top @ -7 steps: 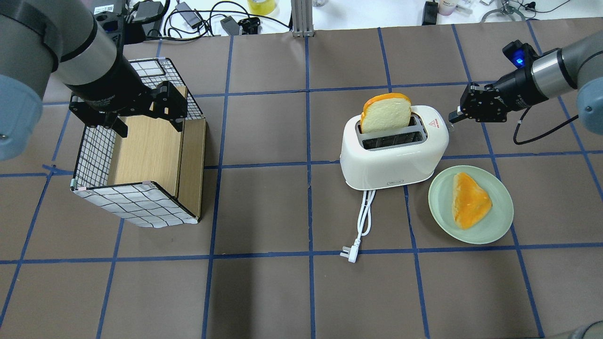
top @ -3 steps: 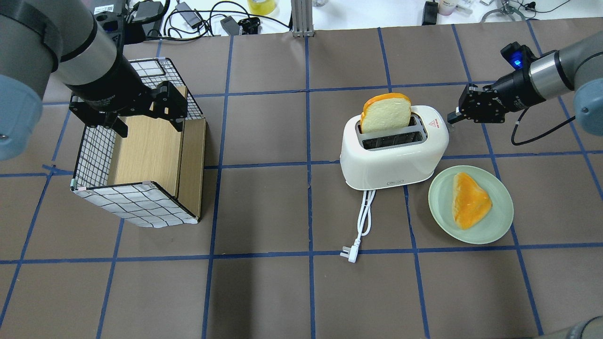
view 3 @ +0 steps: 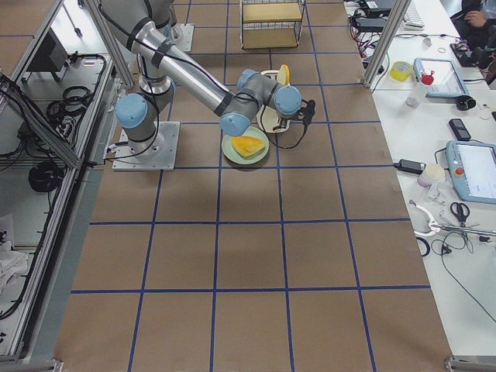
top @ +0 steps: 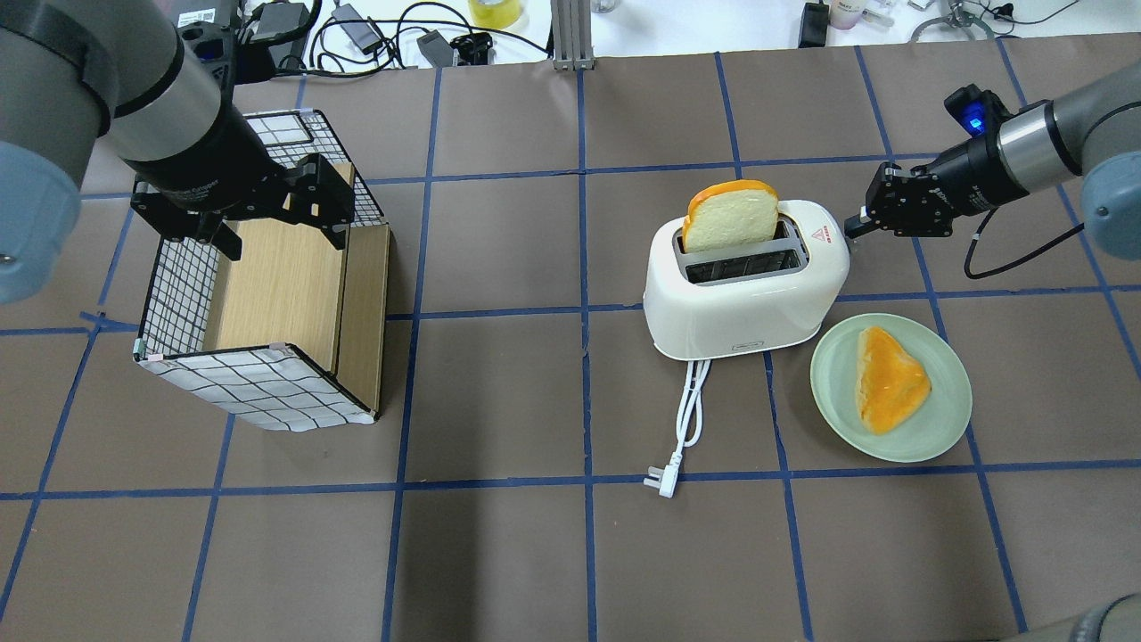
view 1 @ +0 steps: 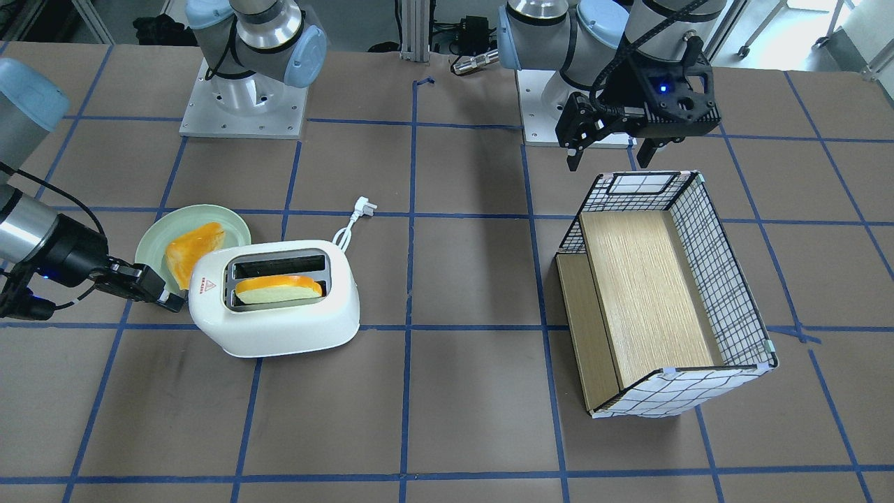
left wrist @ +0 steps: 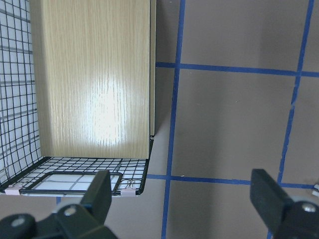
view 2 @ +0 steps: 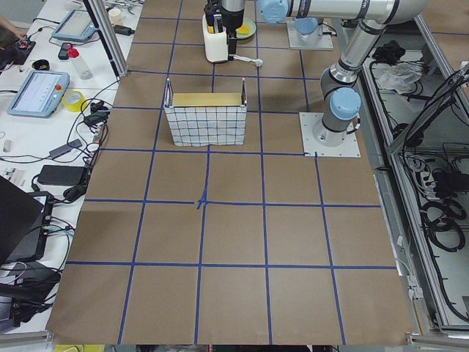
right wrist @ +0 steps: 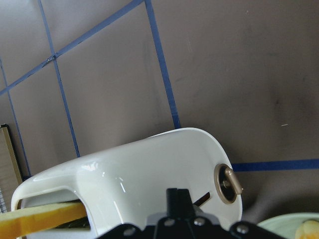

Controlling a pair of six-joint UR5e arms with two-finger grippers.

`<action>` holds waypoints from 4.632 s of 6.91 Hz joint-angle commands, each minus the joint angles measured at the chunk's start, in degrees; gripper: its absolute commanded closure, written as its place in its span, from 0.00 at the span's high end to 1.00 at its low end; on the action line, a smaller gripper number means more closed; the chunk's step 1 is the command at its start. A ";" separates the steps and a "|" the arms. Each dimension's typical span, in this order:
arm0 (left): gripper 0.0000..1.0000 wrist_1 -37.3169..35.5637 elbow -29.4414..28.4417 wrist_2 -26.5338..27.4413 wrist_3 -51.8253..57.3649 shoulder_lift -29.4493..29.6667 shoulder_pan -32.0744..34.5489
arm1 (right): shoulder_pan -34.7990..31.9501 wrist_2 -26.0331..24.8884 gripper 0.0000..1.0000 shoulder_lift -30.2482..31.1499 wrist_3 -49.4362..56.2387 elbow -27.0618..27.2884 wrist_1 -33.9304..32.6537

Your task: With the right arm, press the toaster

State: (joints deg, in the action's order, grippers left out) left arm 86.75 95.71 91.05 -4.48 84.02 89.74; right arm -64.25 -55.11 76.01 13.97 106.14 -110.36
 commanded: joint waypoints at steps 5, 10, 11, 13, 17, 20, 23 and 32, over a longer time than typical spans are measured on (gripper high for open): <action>1.00 0.00 0.00 0.00 0.00 0.00 0.00 | 0.00 0.09 0.00 -1.74 0.00 1.17 -2.67; 1.00 0.00 0.00 0.00 0.00 0.00 0.00 | 0.00 0.17 0.00 -2.27 0.00 1.17 -3.28; 1.00 0.00 0.00 0.00 0.00 0.00 0.00 | 0.00 0.17 0.00 -2.36 0.00 1.17 -3.28; 1.00 0.00 0.00 0.00 0.00 0.00 0.00 | 0.00 0.09 0.00 -2.36 0.00 1.17 -3.28; 1.00 0.00 0.00 0.00 0.00 0.00 0.00 | -0.09 -1.31 0.00 -0.35 -3.14 -0.58 -2.76; 1.00 0.00 0.00 0.00 0.00 0.00 0.00 | -4.55 -9.28 0.00 5.63 -7.55 -7.15 0.74; 1.00 0.00 0.00 -0.09 0.00 0.00 0.00 | -14.82 -24.99 0.00 7.57 -10.80 -13.84 4.69; 1.00 0.00 0.00 0.00 0.00 0.00 0.00 | -24.70 -36.65 1.00 10.30 -18.19 -26.17 27.57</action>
State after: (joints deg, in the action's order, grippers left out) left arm 86.75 95.71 91.03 -4.48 84.02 89.73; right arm -88.93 -91.73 86.25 -4.37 79.94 -82.88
